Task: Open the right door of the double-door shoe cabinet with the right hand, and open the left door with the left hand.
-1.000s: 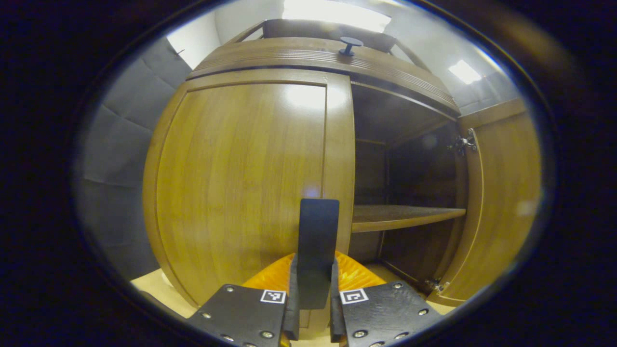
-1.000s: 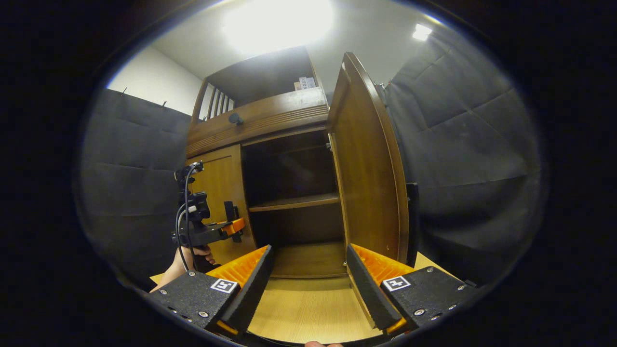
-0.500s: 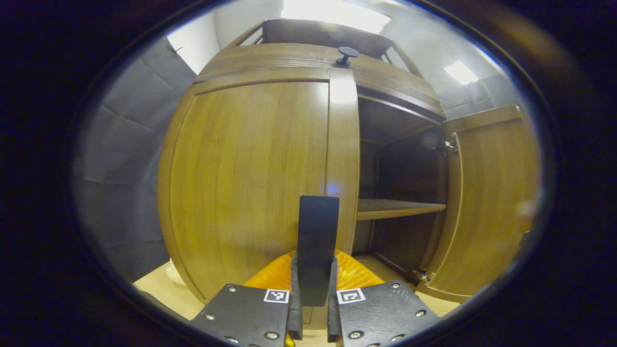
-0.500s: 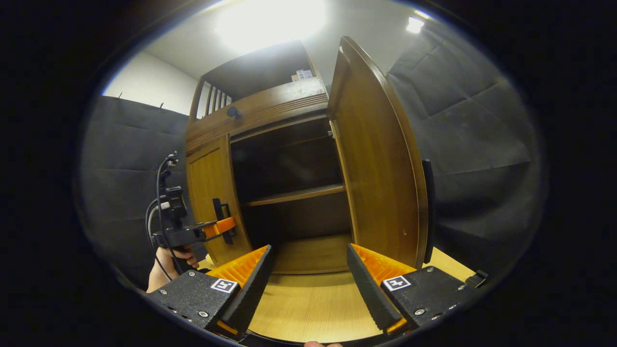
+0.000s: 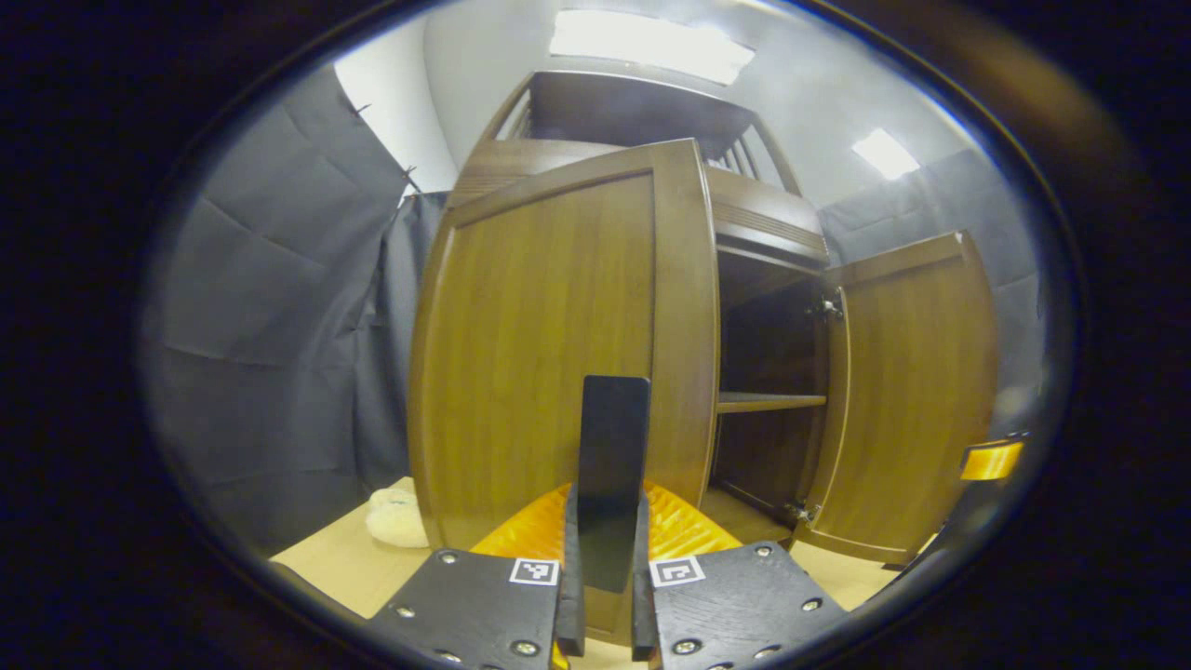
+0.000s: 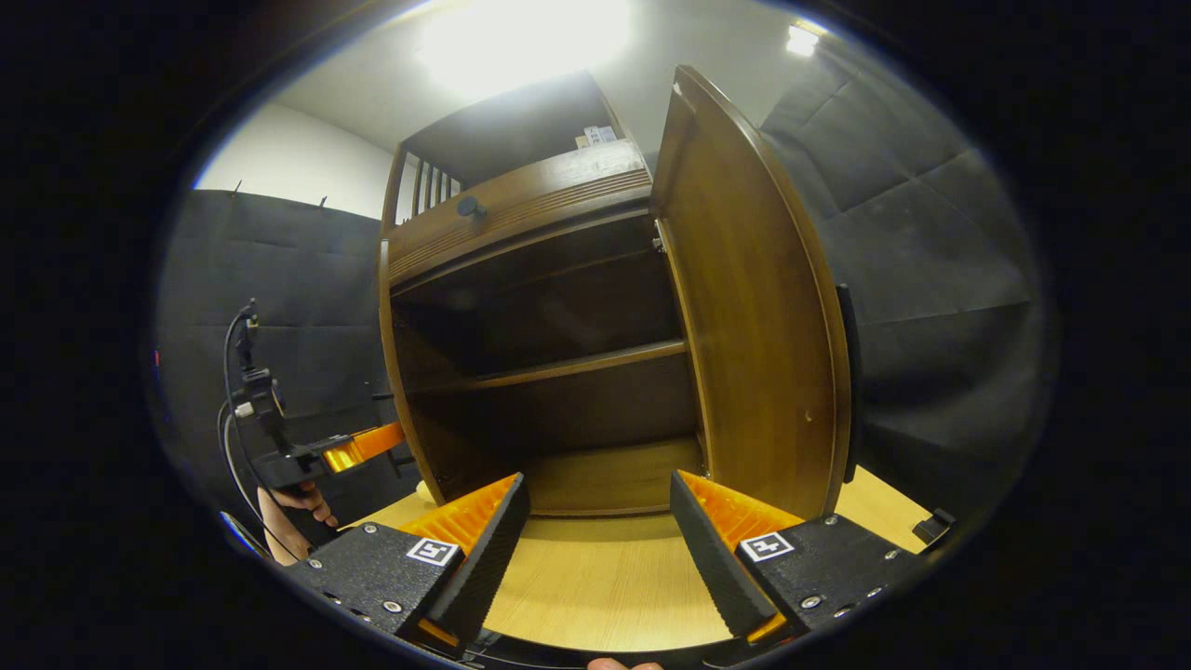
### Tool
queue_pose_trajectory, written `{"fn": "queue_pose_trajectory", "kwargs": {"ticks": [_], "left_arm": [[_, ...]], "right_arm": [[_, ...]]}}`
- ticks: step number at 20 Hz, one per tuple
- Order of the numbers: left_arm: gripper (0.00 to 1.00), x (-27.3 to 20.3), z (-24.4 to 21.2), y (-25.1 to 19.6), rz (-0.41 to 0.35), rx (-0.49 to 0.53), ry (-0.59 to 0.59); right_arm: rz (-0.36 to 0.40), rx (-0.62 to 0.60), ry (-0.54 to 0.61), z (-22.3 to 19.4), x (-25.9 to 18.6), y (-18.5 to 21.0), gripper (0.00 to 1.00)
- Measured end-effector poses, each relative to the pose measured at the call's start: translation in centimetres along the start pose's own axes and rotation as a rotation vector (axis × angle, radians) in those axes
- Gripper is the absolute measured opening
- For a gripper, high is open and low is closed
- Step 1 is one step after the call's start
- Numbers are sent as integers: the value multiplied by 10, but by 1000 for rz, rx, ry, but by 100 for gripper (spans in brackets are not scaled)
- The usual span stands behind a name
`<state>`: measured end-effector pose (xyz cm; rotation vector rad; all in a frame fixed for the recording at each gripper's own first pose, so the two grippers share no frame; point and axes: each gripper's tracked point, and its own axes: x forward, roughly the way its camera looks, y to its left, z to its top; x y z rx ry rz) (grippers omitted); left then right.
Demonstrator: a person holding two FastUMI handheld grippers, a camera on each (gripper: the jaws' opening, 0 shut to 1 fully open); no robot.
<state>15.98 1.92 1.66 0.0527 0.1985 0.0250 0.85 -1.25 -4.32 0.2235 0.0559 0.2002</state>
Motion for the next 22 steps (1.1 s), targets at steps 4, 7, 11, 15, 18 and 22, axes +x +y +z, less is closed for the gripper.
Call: {"fn": "queue_pose_trajectory", "kwargs": {"ticks": [4, 7, 11, 15, 18, 22], "left_arm": [[18, -2, 4, 1, 11, -1, -9], [27, -5, 5, -6, 18, 25, -18], [13, -8, 7, -4, 21, 28, -25], [19, -11, 12, -3, 87, 86, -20], [19, -7, 17, -2, 132, 143, -25], [12, -13, 13, 8, 186, 138, -24]], "right_arm": [[18, -19, 8, 0, -3, 1, 94], [21, -19, 11, 0, -2, 1, 94], [13, -31, 20, -3, -3, -1, 94], [14, -43, 28, -4, -2, 0, 94], [10, -51, 29, -6, -2, -1, 94], [-21, -64, 24, -3, -3, -2, 94]]}}
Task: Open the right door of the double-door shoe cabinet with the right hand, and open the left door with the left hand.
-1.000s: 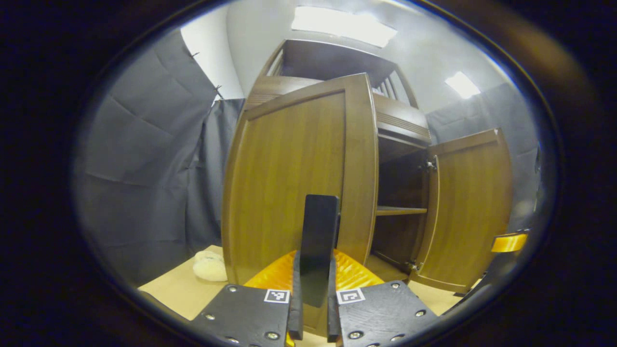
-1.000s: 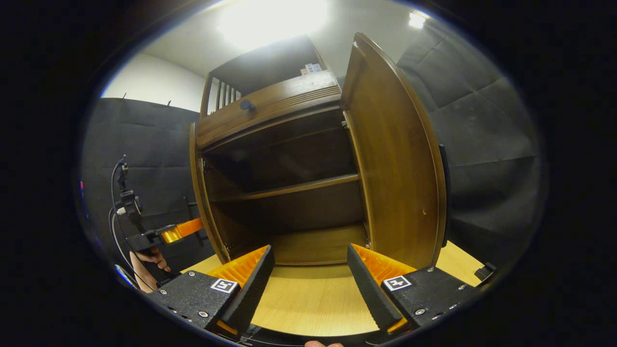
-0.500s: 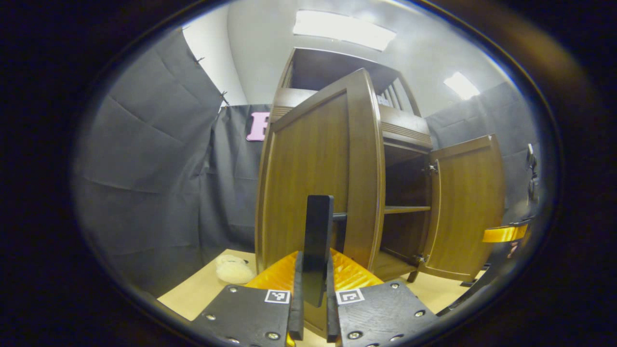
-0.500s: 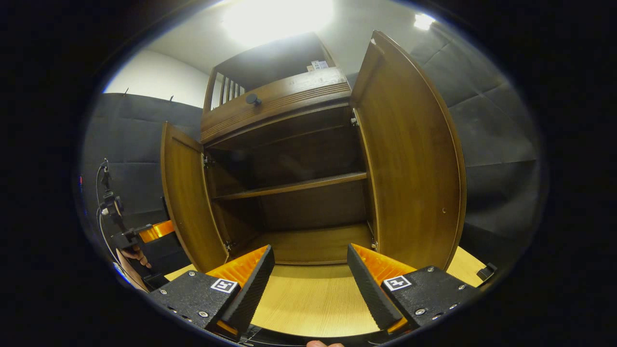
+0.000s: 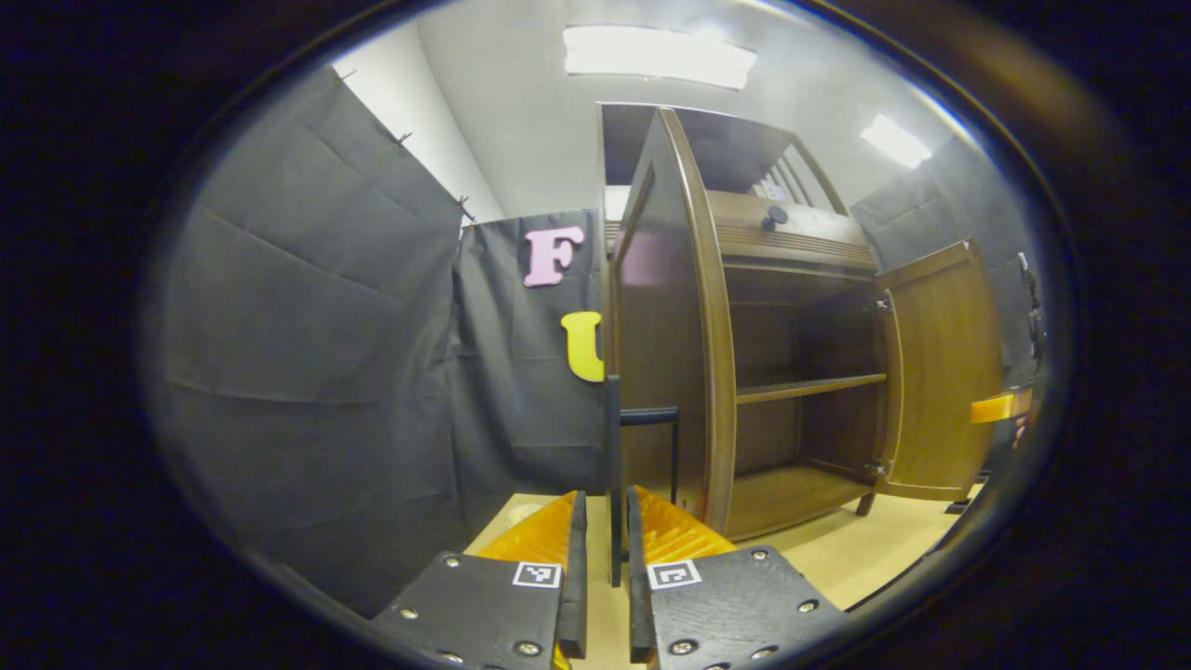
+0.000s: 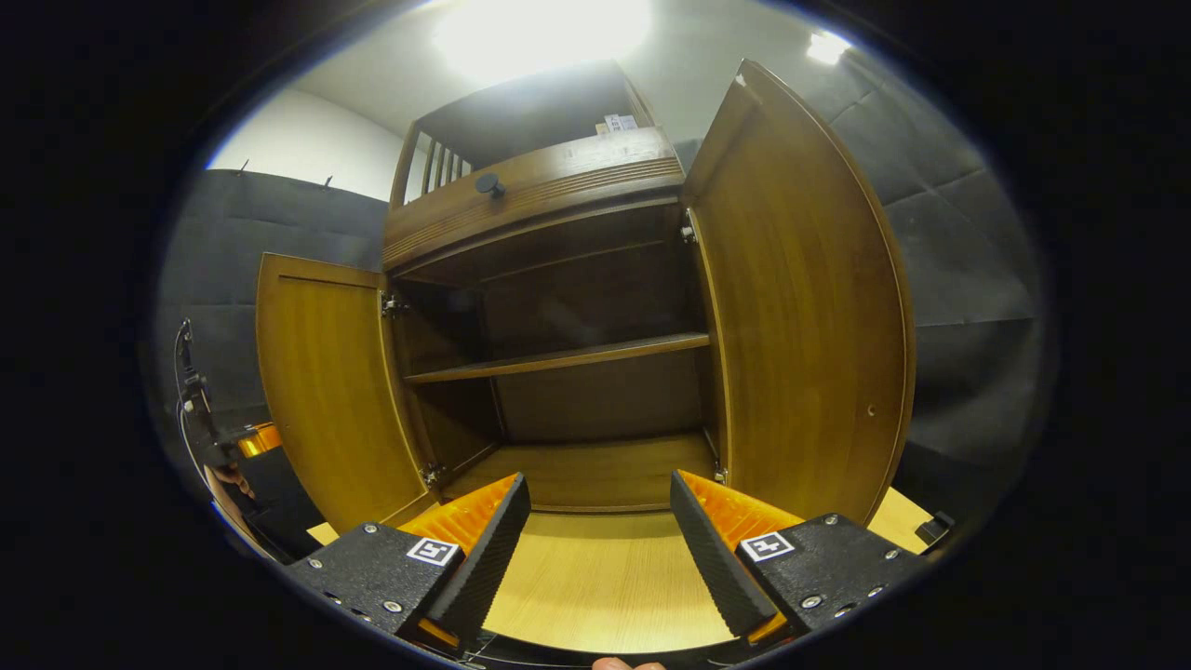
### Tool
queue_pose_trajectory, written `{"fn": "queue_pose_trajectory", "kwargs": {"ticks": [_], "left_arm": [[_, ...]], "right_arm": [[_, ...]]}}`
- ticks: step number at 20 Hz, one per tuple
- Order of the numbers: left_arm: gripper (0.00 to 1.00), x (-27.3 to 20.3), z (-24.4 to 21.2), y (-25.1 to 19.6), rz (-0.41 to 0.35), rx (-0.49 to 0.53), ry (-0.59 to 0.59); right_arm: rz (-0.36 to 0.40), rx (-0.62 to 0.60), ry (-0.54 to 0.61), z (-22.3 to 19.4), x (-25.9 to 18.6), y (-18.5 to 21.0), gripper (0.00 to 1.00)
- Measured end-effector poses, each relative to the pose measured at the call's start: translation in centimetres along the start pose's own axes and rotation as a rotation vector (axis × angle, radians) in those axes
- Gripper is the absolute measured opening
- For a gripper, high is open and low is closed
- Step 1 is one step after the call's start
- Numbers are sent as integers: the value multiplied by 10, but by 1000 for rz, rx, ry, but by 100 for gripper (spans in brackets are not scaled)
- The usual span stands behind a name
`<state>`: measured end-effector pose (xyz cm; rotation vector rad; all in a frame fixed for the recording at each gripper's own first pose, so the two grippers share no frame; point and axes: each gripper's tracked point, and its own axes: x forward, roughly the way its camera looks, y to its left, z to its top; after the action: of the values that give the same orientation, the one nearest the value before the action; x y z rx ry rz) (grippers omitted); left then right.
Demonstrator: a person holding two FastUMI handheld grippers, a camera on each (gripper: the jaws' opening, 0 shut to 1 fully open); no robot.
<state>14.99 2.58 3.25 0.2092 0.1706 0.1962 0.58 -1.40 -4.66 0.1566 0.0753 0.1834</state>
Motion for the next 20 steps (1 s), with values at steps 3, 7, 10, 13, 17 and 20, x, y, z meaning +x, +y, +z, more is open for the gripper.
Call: {"fn": "queue_pose_trajectory", "kwargs": {"ticks": [3, 7, 10, 13, 17, 20], "left_arm": [[26, 4, -1, -3, 13, -22, 1], [25, 1, 14, 6, 135, -9, -17], [18, -9, 64, -1, 204, 25, -88], [47, -12, 100, -41, 146, -1, -165], [91, -7, 110, -97, 63, -43, -173], [93, 7, 112, -133, 16, -75, -149]], "right_arm": [[-24, -9, -11, 5, -2, 1, 94], [-46, -29, -17, 14, -7, 1, 94], [-65, -65, -38, 27, -12, 3, 94], [-63, -72, -56, 40, -22, 2, 94], [-52, -86, -64, 69, -34, 5, 94], [-54, -190, -51, 72, -32, 18, 97]]}}
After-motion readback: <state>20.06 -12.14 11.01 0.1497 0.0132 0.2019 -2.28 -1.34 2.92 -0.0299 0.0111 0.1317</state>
